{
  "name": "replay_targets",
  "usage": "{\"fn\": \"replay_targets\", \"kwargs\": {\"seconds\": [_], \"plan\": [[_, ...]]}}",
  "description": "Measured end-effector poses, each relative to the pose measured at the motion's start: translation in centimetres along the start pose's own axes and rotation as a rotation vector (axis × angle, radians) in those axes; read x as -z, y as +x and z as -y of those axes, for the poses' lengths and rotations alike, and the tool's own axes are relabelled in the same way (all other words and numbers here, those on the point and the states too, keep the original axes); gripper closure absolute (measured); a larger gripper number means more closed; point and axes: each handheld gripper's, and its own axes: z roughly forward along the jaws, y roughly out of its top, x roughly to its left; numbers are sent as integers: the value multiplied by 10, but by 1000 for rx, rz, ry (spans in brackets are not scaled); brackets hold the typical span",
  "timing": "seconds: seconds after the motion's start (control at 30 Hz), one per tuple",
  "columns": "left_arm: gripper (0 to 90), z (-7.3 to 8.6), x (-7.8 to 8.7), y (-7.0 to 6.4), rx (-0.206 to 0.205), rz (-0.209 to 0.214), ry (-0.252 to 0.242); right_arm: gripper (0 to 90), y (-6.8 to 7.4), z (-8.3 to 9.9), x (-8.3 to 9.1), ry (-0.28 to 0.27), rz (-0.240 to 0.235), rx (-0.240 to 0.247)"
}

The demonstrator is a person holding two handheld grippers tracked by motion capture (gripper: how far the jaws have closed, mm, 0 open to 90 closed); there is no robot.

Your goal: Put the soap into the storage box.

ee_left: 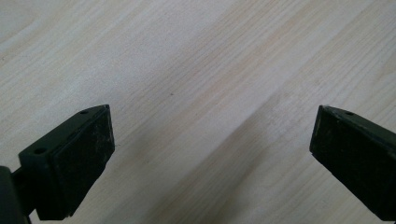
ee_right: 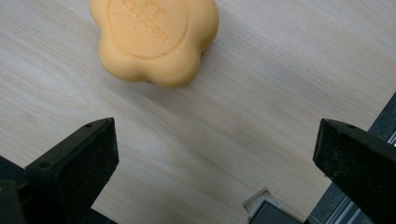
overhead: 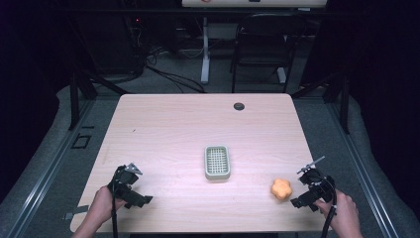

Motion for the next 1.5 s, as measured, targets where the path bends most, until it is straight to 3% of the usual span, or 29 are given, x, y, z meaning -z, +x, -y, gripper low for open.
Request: {"fn": "replay_targets", "kwargs": {"seconds": [0.47,0.53,0.57,0.87,0.9,1.0,1.03,1.1,1.17,1.2,1.4,1.43,1.5], "plan": [[0,1,1,1,5,6,-7,0,5,-5,3,-11,-5,19],[0,0,1,0,1,7,-6,0,7,-5,2,-33,-16,3],[0,0,1,0,1,7,-7,0,6,-7,5,-8,-3,29],[0,0,0,0,2,7,-5,0,11,-13,7,-41,-22,14],[0,-1,0,0,2,7,-6,0,12,-16,7,-27,-20,34],[0,-1,0,-1,1,7,-5,0,17,-17,4,-70,-32,8],[0,-1,0,-1,3,8,-4,0,16,-22,7,-23,-14,65],[0,-1,0,-1,1,8,-2,0,17,-24,7,-15,-14,73],[0,-1,-1,-1,1,8,-2,0,22,-28,3,-46,-15,70],[0,-1,-1,-1,-1,8,-1,0,21,-31,5,-15,-2,102],[0,-1,-1,-1,-3,6,0,0,26,-40,-2,-27,-8,94],[0,-2,-1,-1,-4,5,1,0,25,-45,-1,17,-3,119],[0,-2,-1,-2,-5,6,2,0,25,-46,-4,14,-3,118]]}}
